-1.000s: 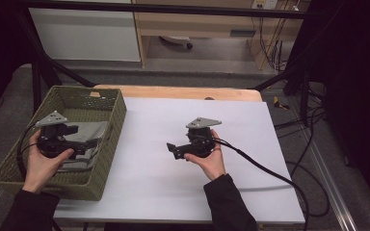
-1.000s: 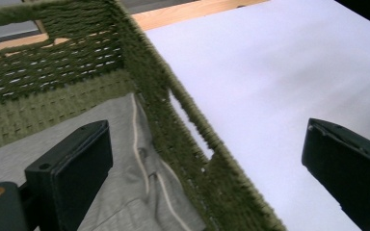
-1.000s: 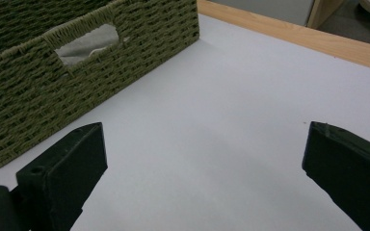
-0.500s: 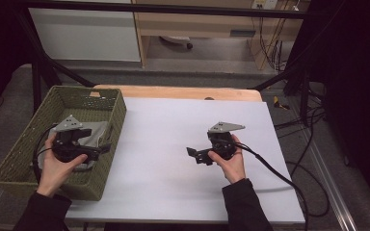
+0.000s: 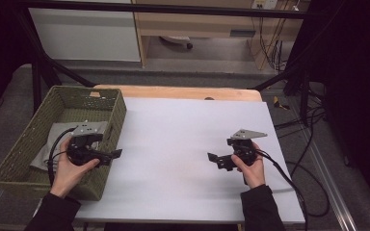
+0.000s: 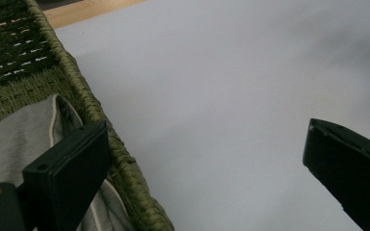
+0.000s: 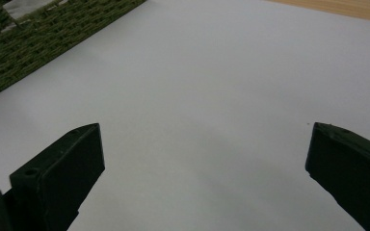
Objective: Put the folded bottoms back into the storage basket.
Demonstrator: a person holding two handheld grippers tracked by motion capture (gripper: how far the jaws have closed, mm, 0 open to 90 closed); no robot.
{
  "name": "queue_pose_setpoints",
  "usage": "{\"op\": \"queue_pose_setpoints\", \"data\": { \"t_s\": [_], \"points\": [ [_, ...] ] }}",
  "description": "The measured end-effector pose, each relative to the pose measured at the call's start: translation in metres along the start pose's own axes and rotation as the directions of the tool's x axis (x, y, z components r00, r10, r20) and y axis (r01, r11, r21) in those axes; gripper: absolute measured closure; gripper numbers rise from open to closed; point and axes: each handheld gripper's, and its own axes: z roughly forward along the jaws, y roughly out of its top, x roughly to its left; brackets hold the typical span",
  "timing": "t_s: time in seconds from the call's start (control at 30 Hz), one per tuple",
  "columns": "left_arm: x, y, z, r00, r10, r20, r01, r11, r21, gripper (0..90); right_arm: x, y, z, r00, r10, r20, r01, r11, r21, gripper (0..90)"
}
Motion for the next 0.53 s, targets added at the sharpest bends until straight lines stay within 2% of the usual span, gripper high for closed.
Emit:
{"op": "queue_pose_setpoints", "data": {
  "t_s": [0.3,0.53],
  "points": [
    [0.001,-0.002,0.000,1.0000,0.004,-0.001,-0.004,0.9999,0.011,2.7,-0.021,-0.019,-0.014,0.9994,0.028,0.022,-0.028,1.000,0.012,0.7],
    [0.002,-0.003,0.000,1.0000,0.000,-0.004,0.000,0.9999,0.012,2.7,-0.030,-0.029,-0.017,0.9984,0.049,0.026,-0.050,0.999,0.016,0.7]
  ]
}}
